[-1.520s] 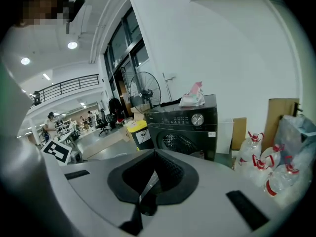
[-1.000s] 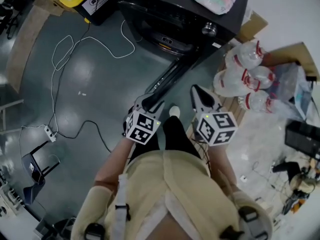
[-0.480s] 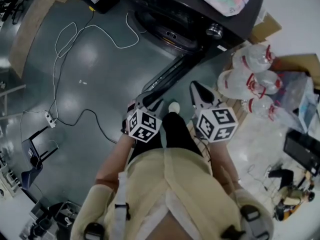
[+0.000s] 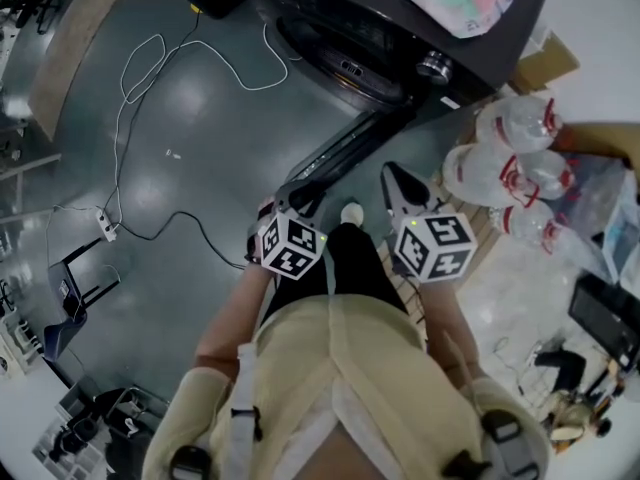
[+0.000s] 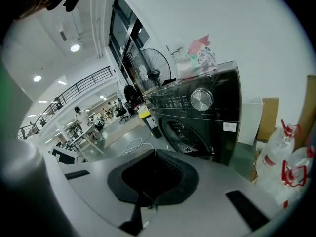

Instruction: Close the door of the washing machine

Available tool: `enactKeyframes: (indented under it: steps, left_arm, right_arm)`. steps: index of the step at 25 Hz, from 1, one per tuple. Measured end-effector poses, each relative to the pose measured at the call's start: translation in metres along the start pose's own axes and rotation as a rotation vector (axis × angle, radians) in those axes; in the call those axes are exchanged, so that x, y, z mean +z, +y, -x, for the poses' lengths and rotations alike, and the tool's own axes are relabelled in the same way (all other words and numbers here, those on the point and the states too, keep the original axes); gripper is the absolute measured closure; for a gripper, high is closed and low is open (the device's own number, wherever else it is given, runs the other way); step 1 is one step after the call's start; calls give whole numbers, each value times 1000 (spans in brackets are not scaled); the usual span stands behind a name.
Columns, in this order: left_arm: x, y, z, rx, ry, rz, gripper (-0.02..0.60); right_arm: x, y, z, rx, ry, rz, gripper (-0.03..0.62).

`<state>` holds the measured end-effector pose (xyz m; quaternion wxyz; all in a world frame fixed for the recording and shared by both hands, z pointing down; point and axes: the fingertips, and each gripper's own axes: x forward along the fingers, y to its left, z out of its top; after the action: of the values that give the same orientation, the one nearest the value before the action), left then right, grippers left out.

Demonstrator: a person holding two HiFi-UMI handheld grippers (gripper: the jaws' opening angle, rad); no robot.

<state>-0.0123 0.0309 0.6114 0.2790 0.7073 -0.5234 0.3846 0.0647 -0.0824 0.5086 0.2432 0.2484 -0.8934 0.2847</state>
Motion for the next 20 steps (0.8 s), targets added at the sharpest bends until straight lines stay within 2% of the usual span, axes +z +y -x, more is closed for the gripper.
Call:
enactKeyframes:
  steps: [13, 20]
  left_arm:
    - [-3, 12, -2, 1, 37, 38, 469]
    - [-3, 33, -6, 11, 45, 23, 462]
  right_arm:
    - [-7, -12, 5, 10, 8, -13, 589]
    - [-10, -17, 10, -13, 2, -12, 589]
